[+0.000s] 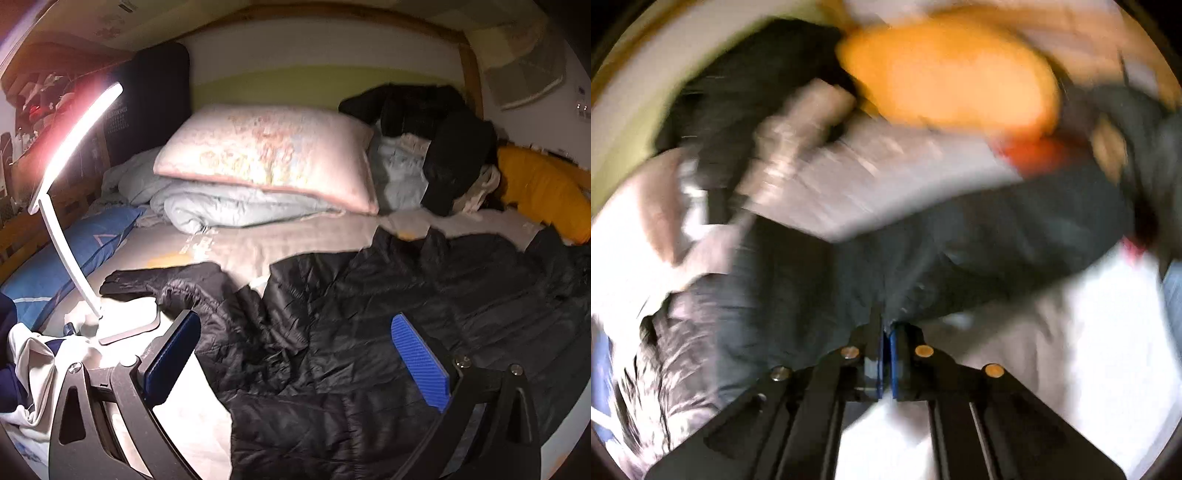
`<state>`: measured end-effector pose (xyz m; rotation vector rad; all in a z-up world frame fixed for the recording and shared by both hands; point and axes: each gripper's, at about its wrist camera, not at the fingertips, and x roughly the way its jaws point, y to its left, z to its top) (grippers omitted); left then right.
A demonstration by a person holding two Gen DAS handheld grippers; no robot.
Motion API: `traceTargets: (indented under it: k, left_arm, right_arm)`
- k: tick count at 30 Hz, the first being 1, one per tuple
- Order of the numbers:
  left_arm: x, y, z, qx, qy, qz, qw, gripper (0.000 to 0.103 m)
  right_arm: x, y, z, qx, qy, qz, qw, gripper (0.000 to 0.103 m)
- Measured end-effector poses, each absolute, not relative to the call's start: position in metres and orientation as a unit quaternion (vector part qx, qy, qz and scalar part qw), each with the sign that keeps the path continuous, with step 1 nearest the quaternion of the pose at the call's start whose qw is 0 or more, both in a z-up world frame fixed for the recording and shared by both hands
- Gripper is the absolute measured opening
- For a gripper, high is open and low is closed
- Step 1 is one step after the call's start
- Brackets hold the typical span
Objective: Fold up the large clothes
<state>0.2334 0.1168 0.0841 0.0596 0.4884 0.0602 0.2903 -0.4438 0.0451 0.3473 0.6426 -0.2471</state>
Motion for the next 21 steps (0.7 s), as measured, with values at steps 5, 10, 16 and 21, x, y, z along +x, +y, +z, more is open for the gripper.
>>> traceTargets:
  k: [5,10,16,21]
  left_arm:
    - [0.215,0.107,0.103,0.015,0.204,0.013,0.979,0.103]
    - [0.208,0.102,0.109,0.011,0.197,0.014,0.980,0.103]
    - [0.208,0.100,0.103,0.010,0.209,0.000,0.978,0.103]
    - [0.215,0.101,0.089,-0.001,0.236,-0.004,0.972,0.103]
  right_arm:
    - [0.254,-0.351,0.094,0.112,0.230,0.038,0.966,0.002]
    - [0.240,-0.269,0.090,0.060,0.243,0.142,0.958,0.002]
    - [0.254,-0.198,0.028,0.001,0.322,0.179,0.930,0.003]
    - [0.262,-0.192,-0.011,-0.001,0.378,0.178,0.908,0.007]
